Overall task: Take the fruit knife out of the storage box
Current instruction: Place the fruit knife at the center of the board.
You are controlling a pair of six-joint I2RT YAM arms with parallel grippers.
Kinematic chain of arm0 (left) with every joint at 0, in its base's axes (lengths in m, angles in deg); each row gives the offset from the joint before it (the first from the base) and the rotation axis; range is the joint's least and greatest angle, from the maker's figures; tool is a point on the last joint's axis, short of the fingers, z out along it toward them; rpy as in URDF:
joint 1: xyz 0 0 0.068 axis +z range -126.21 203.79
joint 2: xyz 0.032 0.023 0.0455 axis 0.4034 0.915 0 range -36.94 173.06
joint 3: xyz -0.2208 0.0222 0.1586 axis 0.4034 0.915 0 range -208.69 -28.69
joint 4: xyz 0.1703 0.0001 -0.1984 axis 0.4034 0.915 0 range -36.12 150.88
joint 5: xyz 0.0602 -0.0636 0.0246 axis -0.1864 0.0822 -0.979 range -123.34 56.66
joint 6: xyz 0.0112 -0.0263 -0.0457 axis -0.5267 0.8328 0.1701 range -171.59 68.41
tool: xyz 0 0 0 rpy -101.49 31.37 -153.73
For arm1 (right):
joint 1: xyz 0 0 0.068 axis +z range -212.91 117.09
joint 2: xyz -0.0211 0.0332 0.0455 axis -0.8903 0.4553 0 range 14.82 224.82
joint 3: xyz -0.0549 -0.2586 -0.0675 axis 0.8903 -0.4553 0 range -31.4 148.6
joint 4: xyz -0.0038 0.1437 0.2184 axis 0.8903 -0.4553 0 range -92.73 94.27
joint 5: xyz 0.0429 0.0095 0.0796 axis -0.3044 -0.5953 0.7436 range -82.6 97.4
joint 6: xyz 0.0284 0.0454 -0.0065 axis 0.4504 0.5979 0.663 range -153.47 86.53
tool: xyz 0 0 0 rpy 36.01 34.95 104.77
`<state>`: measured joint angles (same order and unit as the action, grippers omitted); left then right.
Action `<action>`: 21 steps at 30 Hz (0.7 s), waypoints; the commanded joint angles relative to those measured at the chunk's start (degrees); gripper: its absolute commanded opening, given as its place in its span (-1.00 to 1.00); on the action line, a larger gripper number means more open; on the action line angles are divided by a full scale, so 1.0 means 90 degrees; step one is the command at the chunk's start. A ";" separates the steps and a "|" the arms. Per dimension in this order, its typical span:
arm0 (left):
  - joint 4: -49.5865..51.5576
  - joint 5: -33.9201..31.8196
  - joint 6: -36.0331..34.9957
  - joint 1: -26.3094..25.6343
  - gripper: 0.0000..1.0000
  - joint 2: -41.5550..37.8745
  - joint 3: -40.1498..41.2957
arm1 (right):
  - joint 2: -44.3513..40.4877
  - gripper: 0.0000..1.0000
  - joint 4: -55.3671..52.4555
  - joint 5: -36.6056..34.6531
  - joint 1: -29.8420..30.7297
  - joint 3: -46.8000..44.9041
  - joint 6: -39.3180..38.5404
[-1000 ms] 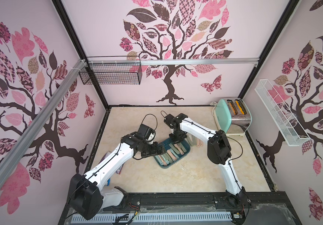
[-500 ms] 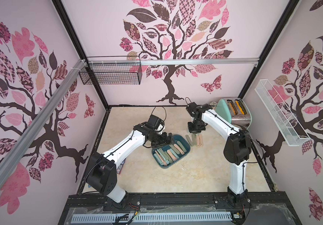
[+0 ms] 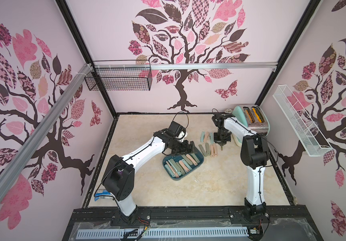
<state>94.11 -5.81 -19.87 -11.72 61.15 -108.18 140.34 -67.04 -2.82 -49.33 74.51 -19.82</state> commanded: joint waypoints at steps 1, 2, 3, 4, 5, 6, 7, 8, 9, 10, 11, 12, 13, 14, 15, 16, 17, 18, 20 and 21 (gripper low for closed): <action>-0.0044 0.0048 -0.0038 0.0000 0.97 -0.0057 0.0090 | 0.0120 -0.77 0.0002 -0.0172 -0.0005 0.0196 -0.0095; -0.0033 0.0055 -0.0058 -0.0002 0.97 -0.0058 0.0091 | 0.0151 -0.77 0.0021 -0.0155 -0.0006 0.0208 -0.0117; -0.0013 0.0056 -0.0066 0.0000 0.97 -0.0058 0.0100 | 0.0183 -0.77 0.0032 -0.0155 -0.0005 0.0223 -0.0128; 0.0005 0.0056 -0.0068 0.0005 0.97 -0.0049 0.0093 | 0.0224 -0.76 0.0033 -0.0173 -0.0005 0.0238 -0.0138; 0.0014 0.0053 -0.0085 0.0010 0.97 -0.0040 0.0100 | 0.0262 -0.76 0.0023 -0.0165 -0.0008 0.0244 -0.0149; 0.0029 0.0054 -0.0092 0.0008 0.97 -0.0039 0.0101 | 0.0304 -0.75 0.0023 -0.0154 -0.0005 0.0257 -0.0159; 0.0040 0.0056 -0.0088 0.0007 0.97 -0.0039 0.0110 | 0.0342 -0.74 0.0006 -0.0145 -0.0006 0.0263 -0.0168; 0.0036 0.0056 -0.0089 0.0004 0.97 -0.0039 0.0116 | 0.0392 -0.73 -0.0005 -0.0146 -0.0005 0.0283 -0.0188; 0.0038 0.0055 -0.0093 0.0005 0.97 -0.0050 0.0133 | 0.0426 -0.72 -0.0011 -0.0145 -0.0006 0.0290 -0.0189; 0.0041 0.0056 -0.0088 0.0010 0.97 -0.0058 0.0145 | 0.0457 -0.72 -0.0016 -0.0153 -0.0007 0.0294 -0.0203; 0.0043 0.0056 -0.0089 0.0010 0.97 -0.0073 0.0164 | 0.0491 -0.71 -0.0016 -0.0154 -0.0009 0.0297 -0.0213; 0.0041 0.0047 -0.0102 0.0009 0.97 -0.0068 0.0169 | 0.0529 -0.71 -0.0021 -0.0145 -0.0010 0.0302 -0.0227; 0.0049 0.0047 -0.0107 0.0005 0.97 -0.0079 0.0184 | 0.0567 -0.71 -0.0035 -0.0133 -0.0007 0.0319 -0.0233; 0.0061 0.0037 -0.0108 0.0002 0.97 -0.0078 0.0196 | 0.0608 -0.71 -0.0062 -0.0121 -0.0007 0.0330 -0.0232; 0.0059 0.0037 -0.0119 0.0017 0.97 -0.0078 0.0208 | 0.0647 -0.71 -0.0088 -0.0115 -0.0007 0.0355 -0.0232; 0.0069 0.0027 -0.0117 0.0012 0.97 -0.0083 0.0215 | 0.0680 -0.71 -0.0120 -0.0115 -0.0006 0.0367 -0.0231; 0.0072 0.0027 -0.0128 0.0019 0.97 -0.0091 0.0233 | 0.0711 -0.70 -0.0142 -0.0115 -0.0014 0.0380 -0.0228; 0.0074 0.0027 -0.0129 0.0019 0.97 -0.0095 0.0242 | 0.0722 -0.70 -0.0160 -0.0110 -0.0010 0.0387 -0.0228; 0.0087 0.0027 -0.0137 0.0027 0.97 -0.0108 0.0267 | 0.0698 -0.65 -0.0153 -0.0031 -0.0008 0.0370 -0.0227; 0.0092 0.0014 -0.0151 0.0035 0.97 -0.0117 0.0281 | 0.0676 -0.61 -0.0153 0.0008 -0.0005 0.0362 -0.0227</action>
<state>94.72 -5.83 -20.15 -11.72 61.15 -106.34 146.46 -67.70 -3.15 -49.31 76.06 -21.85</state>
